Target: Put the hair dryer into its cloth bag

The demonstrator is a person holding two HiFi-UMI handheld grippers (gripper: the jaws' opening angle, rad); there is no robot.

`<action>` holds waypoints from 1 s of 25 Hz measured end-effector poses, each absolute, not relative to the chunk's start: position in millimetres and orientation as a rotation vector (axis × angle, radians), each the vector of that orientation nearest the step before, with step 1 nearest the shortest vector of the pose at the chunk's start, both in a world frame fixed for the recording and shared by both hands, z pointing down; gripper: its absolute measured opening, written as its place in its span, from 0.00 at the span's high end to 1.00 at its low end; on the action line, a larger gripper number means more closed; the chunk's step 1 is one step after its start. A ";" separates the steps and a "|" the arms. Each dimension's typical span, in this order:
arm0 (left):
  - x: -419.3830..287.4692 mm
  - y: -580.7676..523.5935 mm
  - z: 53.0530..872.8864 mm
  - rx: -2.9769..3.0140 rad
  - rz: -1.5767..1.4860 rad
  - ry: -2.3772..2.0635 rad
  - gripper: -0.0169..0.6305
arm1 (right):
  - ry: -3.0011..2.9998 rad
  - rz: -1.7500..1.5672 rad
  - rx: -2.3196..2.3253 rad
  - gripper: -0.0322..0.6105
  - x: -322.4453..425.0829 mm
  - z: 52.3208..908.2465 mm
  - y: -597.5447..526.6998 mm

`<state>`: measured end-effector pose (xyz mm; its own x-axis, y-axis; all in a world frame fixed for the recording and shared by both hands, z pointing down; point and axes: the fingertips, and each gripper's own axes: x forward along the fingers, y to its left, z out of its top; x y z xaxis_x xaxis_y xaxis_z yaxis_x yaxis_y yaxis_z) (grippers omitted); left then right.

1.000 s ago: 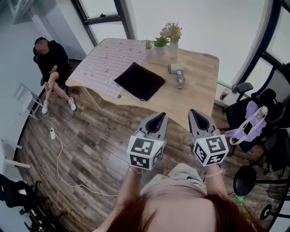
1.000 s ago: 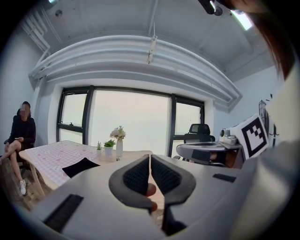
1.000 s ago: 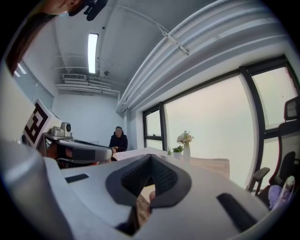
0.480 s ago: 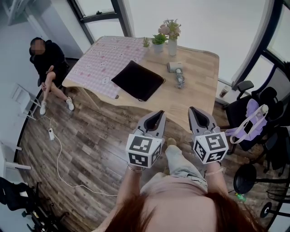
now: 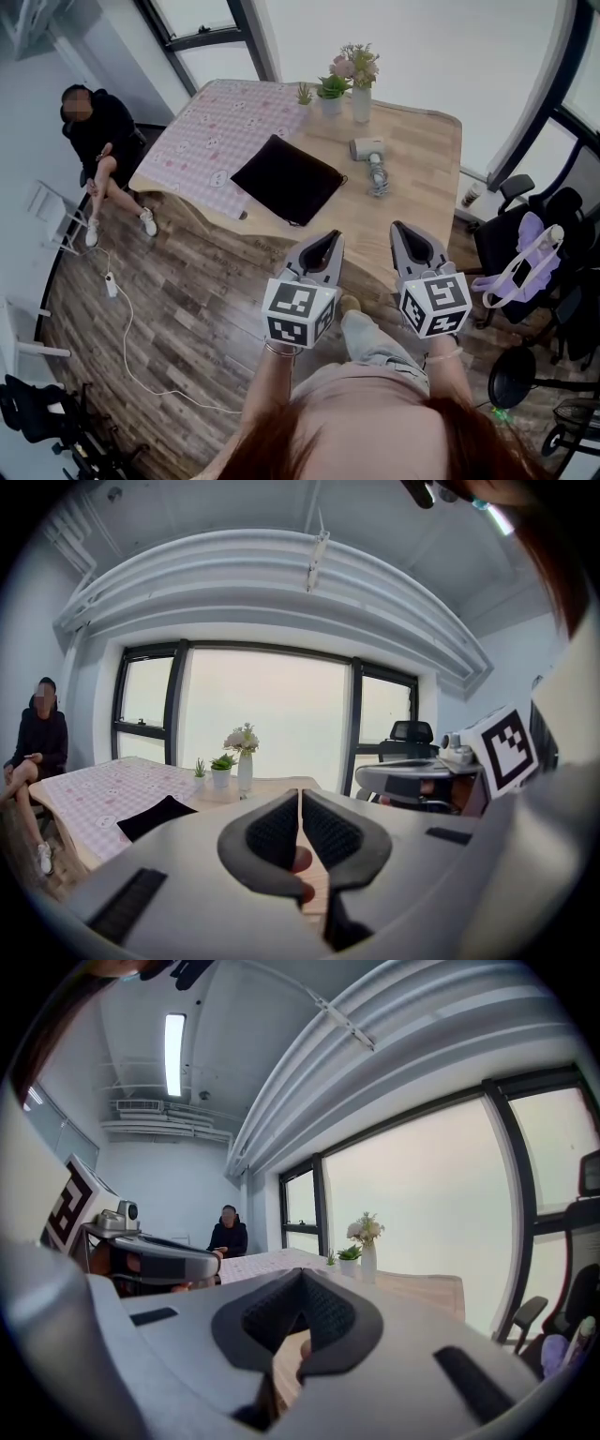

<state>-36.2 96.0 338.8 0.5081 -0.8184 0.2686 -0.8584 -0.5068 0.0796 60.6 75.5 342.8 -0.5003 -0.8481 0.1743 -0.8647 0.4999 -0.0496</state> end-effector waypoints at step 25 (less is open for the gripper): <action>-61.8 -35.3 385.2 2.466 0.432 -1.389 0.94 | -2.511 0.254 1.460 0.93 56.4 381.9 -63.3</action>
